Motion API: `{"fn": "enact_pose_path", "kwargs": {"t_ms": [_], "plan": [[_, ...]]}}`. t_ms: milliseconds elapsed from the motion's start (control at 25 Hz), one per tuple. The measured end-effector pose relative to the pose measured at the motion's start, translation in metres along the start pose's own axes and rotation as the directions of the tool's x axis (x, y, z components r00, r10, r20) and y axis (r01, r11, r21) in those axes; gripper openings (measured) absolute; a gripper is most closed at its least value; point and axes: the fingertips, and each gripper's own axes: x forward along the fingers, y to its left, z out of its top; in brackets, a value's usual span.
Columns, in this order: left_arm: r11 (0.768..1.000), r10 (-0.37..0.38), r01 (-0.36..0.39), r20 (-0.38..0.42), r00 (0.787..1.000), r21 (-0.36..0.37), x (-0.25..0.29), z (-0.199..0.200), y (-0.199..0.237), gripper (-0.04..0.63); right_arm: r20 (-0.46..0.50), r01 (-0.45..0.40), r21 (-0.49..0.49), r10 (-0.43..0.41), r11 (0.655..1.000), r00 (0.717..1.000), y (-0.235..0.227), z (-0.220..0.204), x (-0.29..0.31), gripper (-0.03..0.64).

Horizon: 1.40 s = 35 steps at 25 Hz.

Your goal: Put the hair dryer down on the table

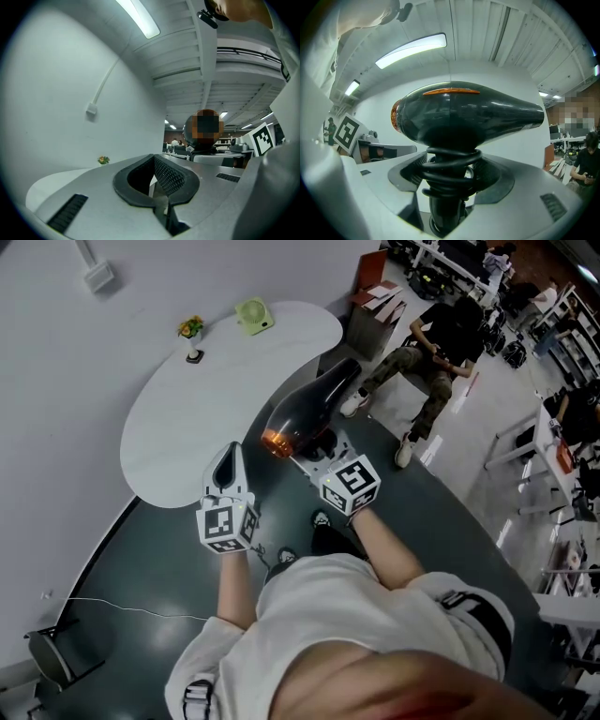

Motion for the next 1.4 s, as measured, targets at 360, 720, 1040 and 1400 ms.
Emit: {"fn": "enact_pose_path", "kwargs": {"t_ms": [360,720,1040,1400], "plan": [[0.997,0.083,-0.083,-0.016,0.996,0.002,0.065,-0.006,0.006,0.018,-0.010,-0.097,0.004,0.097,0.995,0.995,-0.059,-0.006,0.038,0.295],[0.983,0.185,-0.185,-0.032,0.982,-0.008,0.138,-0.013,0.000,0.018,-0.046,-0.216,-0.005,0.215,0.976,0.975,-0.126,-0.014,0.073,0.295],[0.963,0.268,-0.269,-0.064,0.961,-0.003,0.149,-0.028,0.009,0.018,-0.067,-0.286,0.016,0.287,0.958,0.956,-0.147,-0.030,0.096,0.295],[0.961,0.276,-0.277,-0.090,0.957,-0.003,0.154,-0.041,0.055,0.018,-0.106,-0.278,0.055,0.282,0.959,0.954,-0.138,-0.049,0.137,0.295]]}}
